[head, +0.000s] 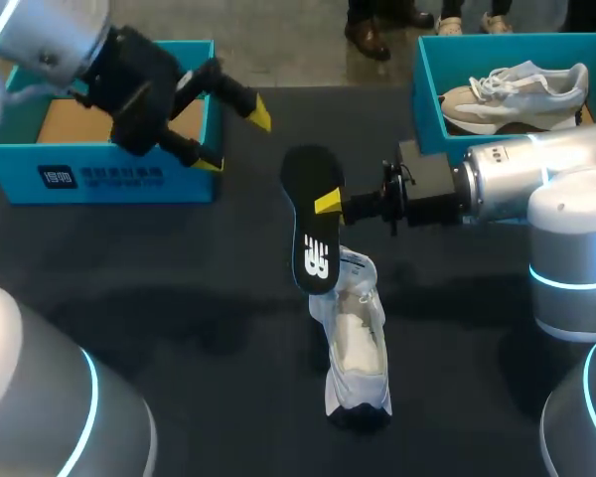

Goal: Take the shoe out of the shoebox, open the shoe tongue, remove and reinsert the insole, then place the shoe into the shoebox

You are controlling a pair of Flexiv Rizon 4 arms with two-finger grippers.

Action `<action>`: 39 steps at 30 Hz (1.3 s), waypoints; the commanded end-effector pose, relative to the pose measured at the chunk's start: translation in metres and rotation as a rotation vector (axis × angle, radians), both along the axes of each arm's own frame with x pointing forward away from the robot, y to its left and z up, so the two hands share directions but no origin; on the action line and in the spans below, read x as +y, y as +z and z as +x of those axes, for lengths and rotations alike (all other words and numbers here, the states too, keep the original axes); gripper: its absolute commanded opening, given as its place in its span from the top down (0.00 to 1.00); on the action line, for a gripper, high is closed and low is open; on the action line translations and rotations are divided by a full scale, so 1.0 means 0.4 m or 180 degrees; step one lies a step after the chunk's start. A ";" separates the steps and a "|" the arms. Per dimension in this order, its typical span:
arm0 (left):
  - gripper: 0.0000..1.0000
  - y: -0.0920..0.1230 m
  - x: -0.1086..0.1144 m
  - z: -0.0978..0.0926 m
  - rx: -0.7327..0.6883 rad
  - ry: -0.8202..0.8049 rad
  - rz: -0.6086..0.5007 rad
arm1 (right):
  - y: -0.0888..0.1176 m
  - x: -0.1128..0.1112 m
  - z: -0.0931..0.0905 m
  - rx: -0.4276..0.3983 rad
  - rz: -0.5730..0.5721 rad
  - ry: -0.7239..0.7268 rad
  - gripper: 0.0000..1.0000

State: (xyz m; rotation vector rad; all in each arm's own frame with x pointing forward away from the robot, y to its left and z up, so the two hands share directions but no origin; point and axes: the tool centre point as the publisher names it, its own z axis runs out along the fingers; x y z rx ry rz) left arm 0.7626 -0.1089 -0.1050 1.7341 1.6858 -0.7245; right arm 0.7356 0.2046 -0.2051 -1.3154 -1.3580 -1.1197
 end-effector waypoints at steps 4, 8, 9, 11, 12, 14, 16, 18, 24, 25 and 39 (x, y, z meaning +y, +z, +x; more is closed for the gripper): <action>0.00 -0.032 0.023 -0.016 -0.0092 0.0079 -0.1163 | 0.003 0.001 -0.002 0.0004 -0.0018 -0.0002 1.00; 0.00 -0.032 0.023 -0.016 -0.0092 0.0079 -0.1163 | 0.003 0.001 -0.002 0.0004 -0.0018 -0.0002 1.00; 0.00 -0.032 0.023 -0.016 -0.0092 0.0079 -0.1163 | 0.003 0.001 -0.002 0.0004 -0.0018 -0.0002 1.00; 0.00 -0.032 0.023 -0.016 -0.0092 0.0079 -0.1163 | 0.003 0.001 -0.002 0.0004 -0.0018 -0.0002 1.00; 0.00 -0.032 0.023 -0.016 -0.0092 0.0079 -0.1163 | 0.003 0.001 -0.002 0.0004 -0.0018 -0.0002 1.00; 0.00 -0.032 0.023 -0.016 -0.0092 0.0079 -0.1163 | 0.003 0.001 -0.002 0.0004 -0.0018 -0.0002 1.00; 0.00 -0.064 0.028 -0.016 0.0014 0.0068 -0.1238 | 0.003 0.001 -0.002 0.0004 -0.0018 -0.0002 1.00; 0.00 -0.092 0.034 -0.013 0.0114 0.0083 -0.1329 | 0.003 0.001 -0.002 0.0004 -0.0018 -0.0002 1.00; 0.00 -0.141 0.031 -0.005 0.0162 0.0081 -0.1538 | 0.003 0.001 -0.002 0.0004 -0.0018 -0.0002 1.00; 0.00 -0.142 0.025 -0.006 0.0151 0.0020 -0.1662 | 0.003 0.001 -0.002 0.0004 -0.0018 -0.0002 1.00; 0.00 -0.200 -0.058 -0.003 0.0148 -0.0013 -0.2095 | 0.003 0.001 -0.002 0.0004 -0.0018 -0.0002 1.00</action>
